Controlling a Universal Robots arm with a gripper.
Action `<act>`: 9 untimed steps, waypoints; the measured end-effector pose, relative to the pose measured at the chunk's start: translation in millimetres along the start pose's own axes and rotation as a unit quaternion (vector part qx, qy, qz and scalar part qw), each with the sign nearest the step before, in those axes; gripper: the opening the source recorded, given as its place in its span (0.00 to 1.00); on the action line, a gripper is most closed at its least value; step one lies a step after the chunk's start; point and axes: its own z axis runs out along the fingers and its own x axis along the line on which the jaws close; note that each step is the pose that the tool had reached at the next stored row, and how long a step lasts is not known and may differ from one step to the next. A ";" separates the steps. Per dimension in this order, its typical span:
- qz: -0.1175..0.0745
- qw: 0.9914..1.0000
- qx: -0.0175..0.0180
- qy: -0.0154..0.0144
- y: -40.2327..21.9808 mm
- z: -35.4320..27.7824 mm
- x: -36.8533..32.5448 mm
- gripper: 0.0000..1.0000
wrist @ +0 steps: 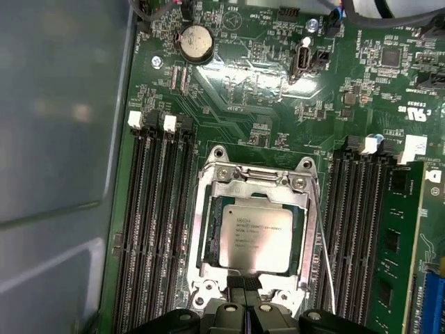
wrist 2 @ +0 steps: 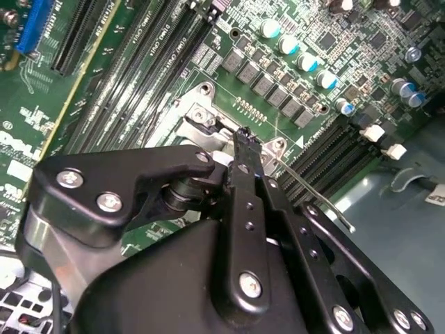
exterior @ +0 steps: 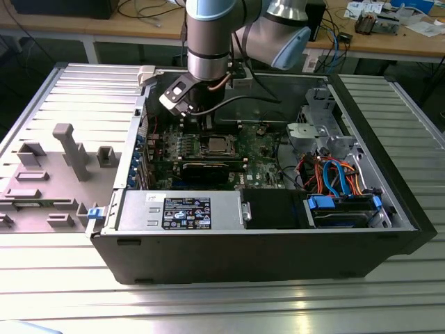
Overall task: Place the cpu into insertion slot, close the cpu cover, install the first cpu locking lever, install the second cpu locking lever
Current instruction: 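Close the cpu cover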
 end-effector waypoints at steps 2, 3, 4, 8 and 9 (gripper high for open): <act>0.000 1.000 0.000 0.000 -0.1 2.2 0.1 0.11; -0.001 1.000 0.000 0.000 -0.2 3.6 0.0 0.11; -0.001 1.000 0.000 0.001 -0.2 3.8 0.0 0.11; -0.002 1.000 0.000 0.006 -0.3 4.1 0.1 0.11; -0.003 1.000 0.000 0.007 -0.4 1.2 0.0 0.11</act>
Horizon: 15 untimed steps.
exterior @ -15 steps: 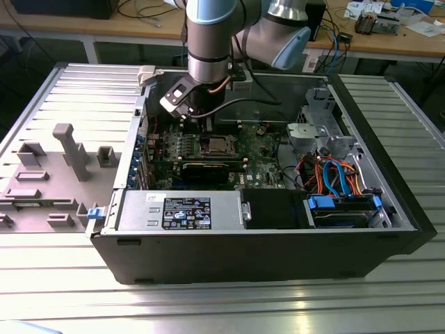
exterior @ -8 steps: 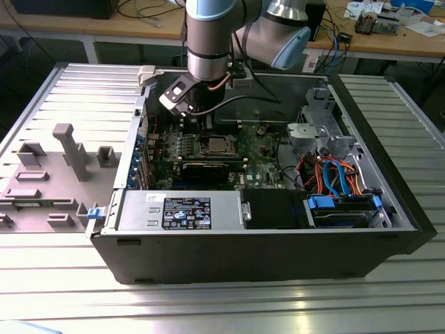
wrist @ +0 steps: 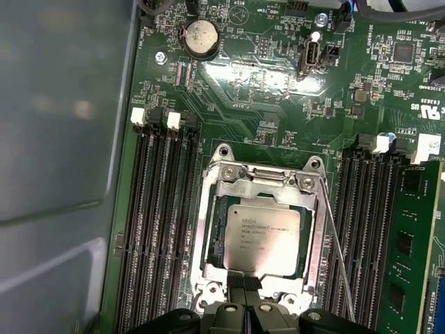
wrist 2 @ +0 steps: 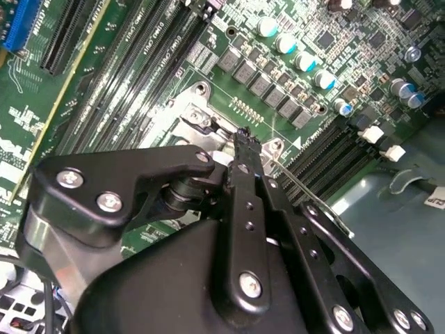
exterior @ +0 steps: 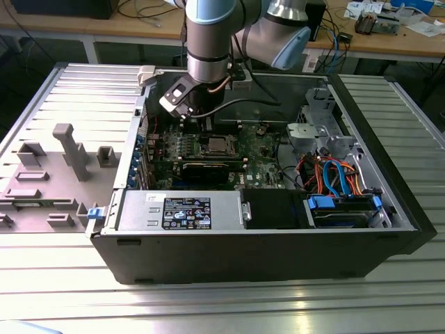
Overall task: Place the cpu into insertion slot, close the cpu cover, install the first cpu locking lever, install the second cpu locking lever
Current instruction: 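Close the cpu cover, then install the first cpu locking lever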
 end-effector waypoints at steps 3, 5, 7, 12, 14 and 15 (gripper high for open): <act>0.000 1.000 0.008 0.001 23.4 -2.4 -3.2 0.11; 0.000 1.000 0.008 0.001 23.6 -2.4 -3.2 0.11; 0.000 1.000 0.008 0.001 23.7 -2.4 -3.2 0.11; 0.000 1.000 0.008 0.001 23.8 -2.4 -3.2 0.11; 0.000 1.000 0.008 0.001 23.9 -2.4 -3.3 0.11; 0.000 1.000 0.008 0.001 23.9 -2.4 -3.3 0.11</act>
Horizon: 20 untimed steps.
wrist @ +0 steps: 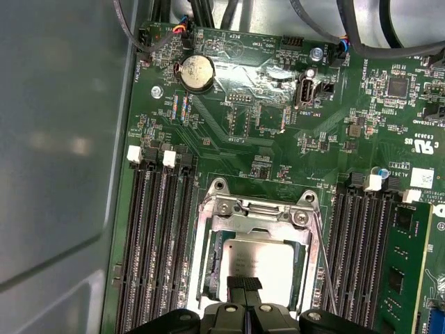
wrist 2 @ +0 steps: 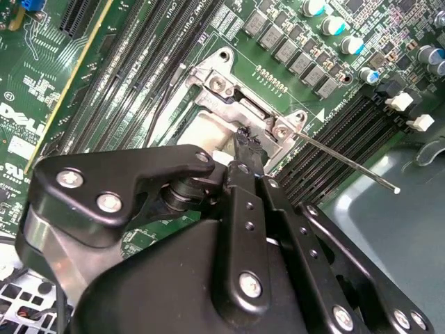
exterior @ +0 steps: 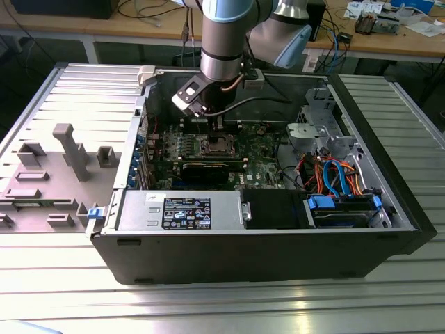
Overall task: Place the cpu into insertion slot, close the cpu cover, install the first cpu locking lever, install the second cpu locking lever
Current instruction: 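Install the first cpu locking lever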
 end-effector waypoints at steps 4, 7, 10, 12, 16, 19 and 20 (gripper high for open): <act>0.000 1.000 0.000 0.000 0.1 -0.8 0.0 0.11; 0.000 1.000 0.000 0.000 -0.3 -11.6 0.1 0.11; 0.000 1.000 0.000 0.000 -0.6 -22.0 0.2 0.11; 0.000 1.000 0.000 0.000 -0.8 -27.0 0.2 0.11; 0.000 1.000 0.000 0.000 -1.3 -42.8 0.4 0.11; 0.000 1.000 0.000 0.000 -1.6 -51.4 0.5 0.11; 0.000 1.000 0.000 0.000 -1.7 -53.3 0.5 0.11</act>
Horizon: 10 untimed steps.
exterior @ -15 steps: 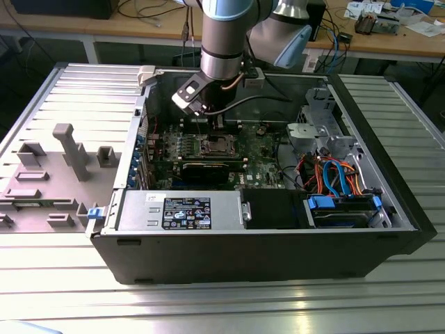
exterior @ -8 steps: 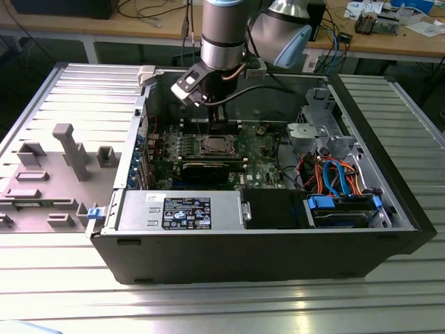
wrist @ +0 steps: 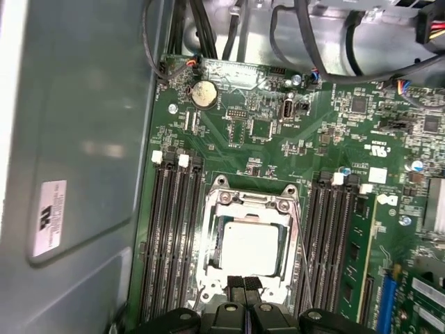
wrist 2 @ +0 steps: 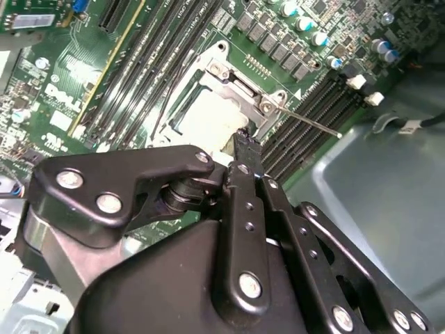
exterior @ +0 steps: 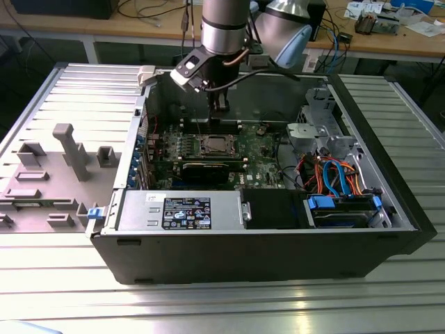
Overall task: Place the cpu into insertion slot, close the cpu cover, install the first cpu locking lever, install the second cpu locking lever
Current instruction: 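Install the first cpu locking lever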
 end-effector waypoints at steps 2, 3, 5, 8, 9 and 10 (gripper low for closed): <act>0.000 1.000 0.000 0.000 0.0 -1.4 0.0 0.11; -0.002 1.000 0.000 0.000 0.0 -1.4 0.0 0.11; -0.019 1.000 0.000 -0.001 0.0 -1.5 0.0 0.11; -0.038 0.999 0.001 -0.001 0.0 -1.4 0.0 0.11; -0.045 0.999 0.001 -0.001 0.0 -1.5 0.0 0.11; -0.057 0.998 0.001 -0.002 0.0 -1.4 0.0 0.11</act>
